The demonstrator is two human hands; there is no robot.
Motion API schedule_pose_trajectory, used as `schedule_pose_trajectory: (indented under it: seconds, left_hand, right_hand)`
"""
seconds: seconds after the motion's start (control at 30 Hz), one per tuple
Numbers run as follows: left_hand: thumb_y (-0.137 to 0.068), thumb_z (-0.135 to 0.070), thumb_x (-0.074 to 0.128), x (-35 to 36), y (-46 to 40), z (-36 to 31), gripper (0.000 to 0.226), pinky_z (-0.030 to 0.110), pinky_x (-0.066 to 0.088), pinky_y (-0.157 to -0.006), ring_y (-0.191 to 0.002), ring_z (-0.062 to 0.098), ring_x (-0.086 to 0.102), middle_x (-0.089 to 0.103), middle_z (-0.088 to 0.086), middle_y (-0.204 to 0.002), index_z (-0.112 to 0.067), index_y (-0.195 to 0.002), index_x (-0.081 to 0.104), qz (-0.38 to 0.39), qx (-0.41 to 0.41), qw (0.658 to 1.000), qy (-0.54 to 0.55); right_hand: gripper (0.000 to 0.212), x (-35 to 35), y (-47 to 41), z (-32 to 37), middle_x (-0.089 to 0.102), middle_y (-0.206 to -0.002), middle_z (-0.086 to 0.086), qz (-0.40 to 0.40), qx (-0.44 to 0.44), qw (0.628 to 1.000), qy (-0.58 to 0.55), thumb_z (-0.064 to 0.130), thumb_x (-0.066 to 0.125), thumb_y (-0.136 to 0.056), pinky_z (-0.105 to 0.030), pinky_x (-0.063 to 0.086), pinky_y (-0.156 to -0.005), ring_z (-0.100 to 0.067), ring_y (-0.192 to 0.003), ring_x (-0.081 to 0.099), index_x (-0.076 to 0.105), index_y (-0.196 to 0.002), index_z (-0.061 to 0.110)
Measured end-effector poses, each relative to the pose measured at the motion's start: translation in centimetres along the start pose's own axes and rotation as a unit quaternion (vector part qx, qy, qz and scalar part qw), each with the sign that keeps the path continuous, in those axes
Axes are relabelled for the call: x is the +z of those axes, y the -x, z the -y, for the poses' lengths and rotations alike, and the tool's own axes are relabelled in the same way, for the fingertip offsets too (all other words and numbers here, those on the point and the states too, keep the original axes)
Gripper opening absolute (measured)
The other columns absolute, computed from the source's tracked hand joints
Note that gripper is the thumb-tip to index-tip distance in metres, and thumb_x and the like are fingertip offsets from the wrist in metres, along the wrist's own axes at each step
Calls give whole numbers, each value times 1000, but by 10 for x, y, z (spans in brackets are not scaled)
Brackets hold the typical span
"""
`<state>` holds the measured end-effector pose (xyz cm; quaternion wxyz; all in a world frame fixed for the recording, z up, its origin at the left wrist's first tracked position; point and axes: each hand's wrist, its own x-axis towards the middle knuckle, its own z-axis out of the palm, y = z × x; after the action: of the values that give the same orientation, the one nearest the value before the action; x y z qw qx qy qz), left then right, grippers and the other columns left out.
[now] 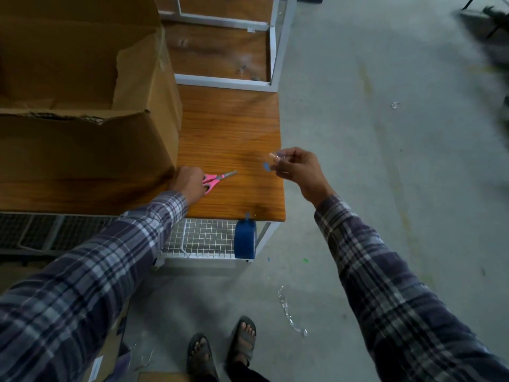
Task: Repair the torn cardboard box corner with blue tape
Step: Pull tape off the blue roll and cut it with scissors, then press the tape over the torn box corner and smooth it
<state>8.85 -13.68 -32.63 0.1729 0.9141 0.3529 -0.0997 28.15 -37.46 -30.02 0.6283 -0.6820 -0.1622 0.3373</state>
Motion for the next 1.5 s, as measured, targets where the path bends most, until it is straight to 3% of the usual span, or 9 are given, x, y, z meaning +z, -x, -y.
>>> schedule_pose_trajectory:
  seconds: [0.1, 0.2, 0.43, 0.67, 0.77, 1.0, 1.2, 1.37, 1.5]
  left_hand:
    - [-99, -27, 74, 5, 11, -16, 20, 32, 52, -68, -88, 20, 63, 67, 3, -98, -9, -110, 76, -63, 51, 997, 15]
    - [-86, -63, 77, 31, 37, -36, 52, 37, 50, -89, -105, 18, 54, 58, -3, -116, -21, -113, 62, -62, 121, 991, 17]
    - [-58, -92, 73, 76, 39, -77, 94, 48, 48, -101, -112, 27, 55, 54, 4, -124, -23, -119, 52, -17, 54, 998, -39]
    - [-74, -60, 88, 66, 20, -56, 55, 54, 53, -99, -109, 28, 60, 59, 1, -125, -22, -100, 58, 28, -28, 993, 113]
    - [-85, -52, 84, 61, 20, -52, 40, 44, 60, -86, -92, 21, 67, 69, -1, -100, -21, -91, 61, 20, -7, 980, 197]
    - [-82, -76, 72, -25, 20, -53, 61, 29, 54, -98, -124, 3, 63, 66, -16, -136, -44, -133, 62, -10, 39, 823, 567]
    - [-106, -27, 65, -102, 22, -58, 16, 22, 53, -74, -80, 4, 68, 78, -7, -85, -24, -97, 78, -117, 37, 767, 630]
    - [-104, -36, 66, -149, 43, -73, 19, 44, 63, -79, -77, 15, 74, 80, -3, -85, -30, -91, 78, -223, 33, 789, 571]
    - [-104, -35, 66, -204, 57, -76, 14, 47, 67, -72, -70, 8, 77, 81, -11, -80, -40, -95, 76, -277, 111, 779, 551]
  right_hand:
    - [15, -3, 16, -16, 77, -97, -13, -22, 14, 999, -47, 5, 76, -96, -36, 63, -83, -27, -92, 78, 68, -109, 7]
    - [13, -4, 25, -27, 76, -105, -18, -34, 25, 996, -83, 10, 76, -98, -37, 63, -85, -27, -97, 77, 69, -109, 9]
    - [23, -1, 19, -27, 78, -104, -12, -4, 42, 997, -64, 12, 75, -99, -40, 64, -90, -27, -97, 77, 69, -120, 3]
    - [29, 4, 11, -12, 74, -109, -14, 18, 43, 997, -57, 12, 73, -100, -37, 65, -87, -21, -92, 74, 67, -123, -4]
    - [21, 13, 4, -3, 74, -109, -16, 40, 43, 996, -60, 11, 73, -100, -37, 64, -83, -22, -90, 71, 71, -118, 1]
    - [34, 46, -27, 70, 74, -105, -10, 119, 29, 992, -21, 8, 68, -102, -32, 62, -80, -10, -78, 73, 64, -130, -11]
    - [32, 79, -53, 142, 73, -104, -12, 150, -24, 988, -34, 5, 67, -102, -31, 65, -78, -17, -83, 71, 62, -130, -12]
    - [22, 96, -46, 194, 74, -95, -21, 88, -114, 990, 0, 8, 70, -101, -54, 57, -94, -35, -91, 66, 73, -113, -10]
    - [11, 103, -36, 244, 80, -91, -16, 58, -188, 980, 38, 11, 72, -101, -40, 63, -80, -23, -82, 75, 79, -104, 4]
